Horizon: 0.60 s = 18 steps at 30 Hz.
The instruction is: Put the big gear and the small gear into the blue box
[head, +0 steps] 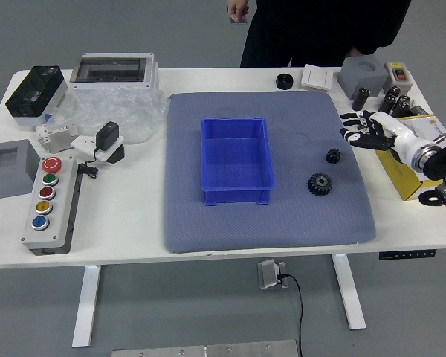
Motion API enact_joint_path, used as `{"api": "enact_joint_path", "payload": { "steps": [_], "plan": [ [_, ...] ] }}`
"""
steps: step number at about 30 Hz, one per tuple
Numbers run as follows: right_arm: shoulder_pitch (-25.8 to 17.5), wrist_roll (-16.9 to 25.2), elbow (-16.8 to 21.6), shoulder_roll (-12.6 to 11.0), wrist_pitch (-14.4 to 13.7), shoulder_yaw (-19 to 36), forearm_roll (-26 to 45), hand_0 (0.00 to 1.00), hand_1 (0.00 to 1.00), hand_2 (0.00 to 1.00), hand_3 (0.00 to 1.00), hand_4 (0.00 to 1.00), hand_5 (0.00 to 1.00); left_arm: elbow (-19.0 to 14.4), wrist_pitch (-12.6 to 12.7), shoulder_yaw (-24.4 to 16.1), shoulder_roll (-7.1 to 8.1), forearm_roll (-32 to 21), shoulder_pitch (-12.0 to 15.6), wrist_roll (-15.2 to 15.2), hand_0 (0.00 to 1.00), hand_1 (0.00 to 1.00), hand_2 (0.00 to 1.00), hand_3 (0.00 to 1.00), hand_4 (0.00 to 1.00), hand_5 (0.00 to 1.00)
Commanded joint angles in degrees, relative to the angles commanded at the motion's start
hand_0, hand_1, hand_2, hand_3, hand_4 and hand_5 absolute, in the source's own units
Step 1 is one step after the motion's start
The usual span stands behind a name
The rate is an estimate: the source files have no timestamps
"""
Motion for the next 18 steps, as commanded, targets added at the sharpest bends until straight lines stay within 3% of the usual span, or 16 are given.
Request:
{"api": "enact_joint_path", "payload": {
  "steps": [18],
  "plan": [
    [2.03, -0.74, -2.35, 0.69, -0.44, -2.08, -3.05, 0.737, 0.713, 0.832, 0.851, 0.556, 0.185, 0.00, -0.01, 0.00, 0.09, 0.11, 0.03, 0.08, 0.792, 0.770, 0.770, 0.692, 0.565, 0.256]
  ]
}}
